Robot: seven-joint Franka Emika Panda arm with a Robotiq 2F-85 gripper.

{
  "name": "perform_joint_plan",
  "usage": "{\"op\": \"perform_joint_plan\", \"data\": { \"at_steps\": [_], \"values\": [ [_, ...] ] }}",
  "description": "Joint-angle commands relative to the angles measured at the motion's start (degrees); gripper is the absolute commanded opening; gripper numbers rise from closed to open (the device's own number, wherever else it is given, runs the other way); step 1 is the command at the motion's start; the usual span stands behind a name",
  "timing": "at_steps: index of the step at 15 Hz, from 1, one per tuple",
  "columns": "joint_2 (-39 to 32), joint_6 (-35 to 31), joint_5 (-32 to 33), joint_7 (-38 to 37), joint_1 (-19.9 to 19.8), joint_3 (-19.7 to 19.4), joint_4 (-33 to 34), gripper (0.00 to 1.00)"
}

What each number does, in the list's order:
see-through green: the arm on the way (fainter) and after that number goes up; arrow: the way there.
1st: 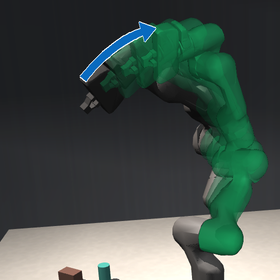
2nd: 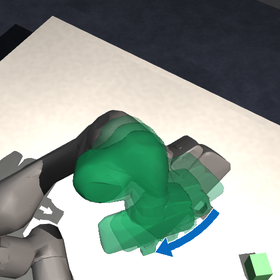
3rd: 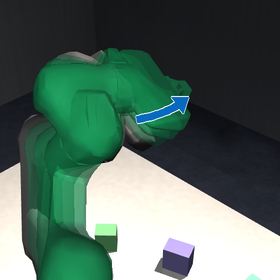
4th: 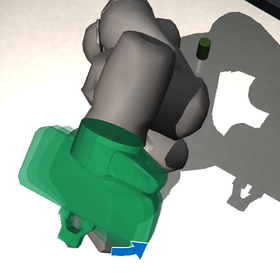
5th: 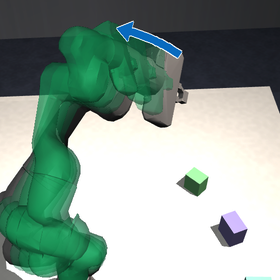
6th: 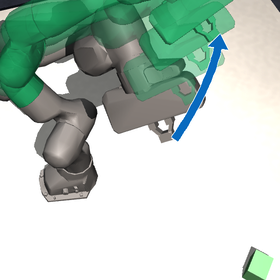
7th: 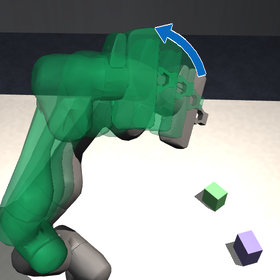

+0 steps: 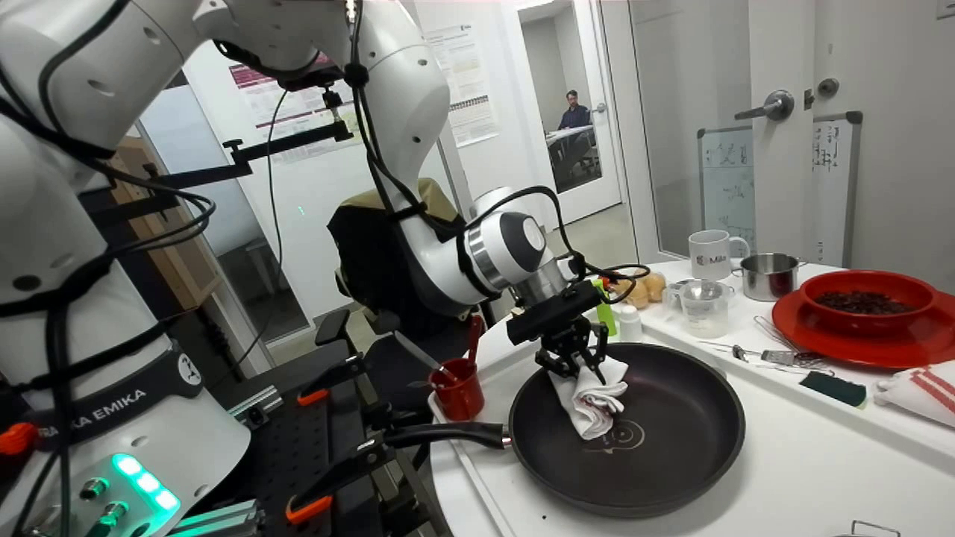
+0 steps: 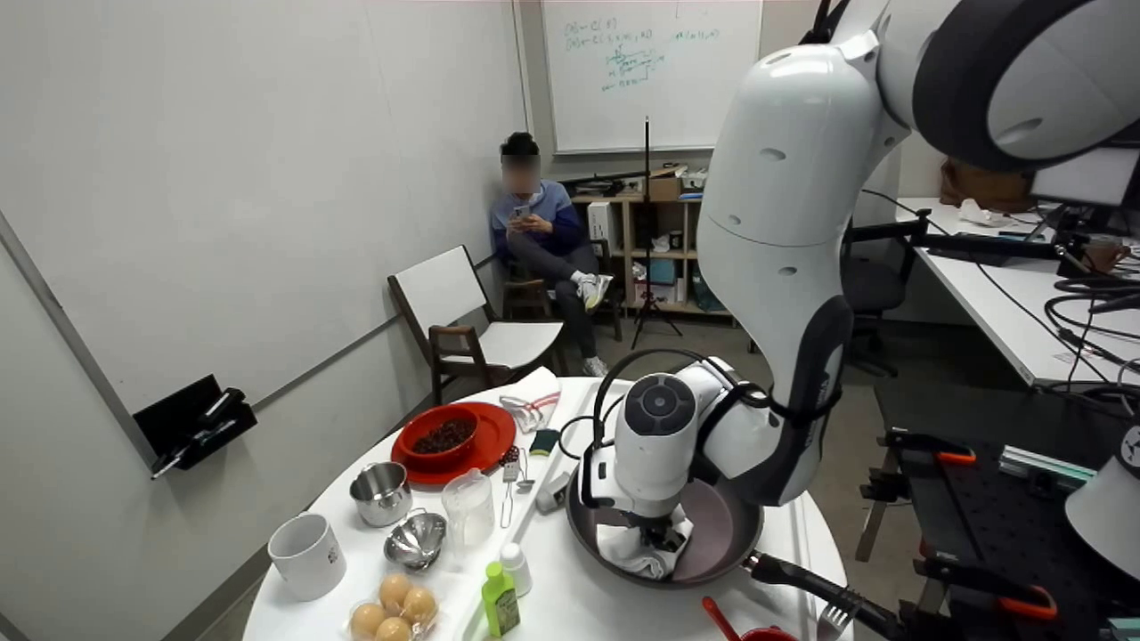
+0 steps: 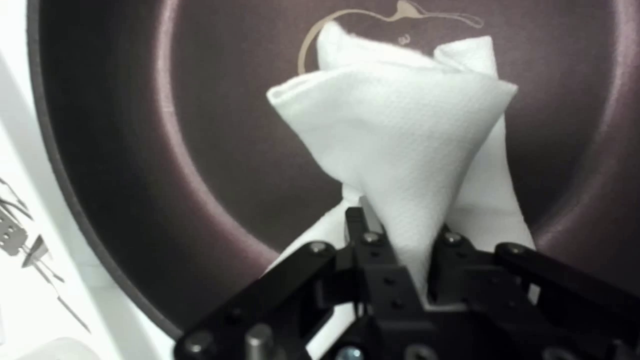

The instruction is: Use the tea towel on the tray to wipe the pan

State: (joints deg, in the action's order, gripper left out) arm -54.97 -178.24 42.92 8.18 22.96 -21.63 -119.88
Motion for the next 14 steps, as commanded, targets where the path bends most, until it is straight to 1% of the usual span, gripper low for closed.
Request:
{"op": "perform_joint_plan", "data": {
  "at_steps": [1, 5, 10, 11, 14],
  "values": [
    [-4.5, -4.9, -0.7, -5.1, 5.3, -6.2, 3.5, 0.08],
    [-8.2, -8.8, -2.9, -9.5, 9.2, -11.9, 5.7, 0.08],
    [-12.4, -11.4, -5.8, -13.4, 12.5, -17.4, 7.2, 0.08],
    [-13.1, -11.8, -11.3, -9.4, 13.2, -17.8, 6.6, 0.08],
    [-15.6, -12.7, -19.9, -6.1, 14.4, -19.4, 6.6, 0.07]
  ]
}}
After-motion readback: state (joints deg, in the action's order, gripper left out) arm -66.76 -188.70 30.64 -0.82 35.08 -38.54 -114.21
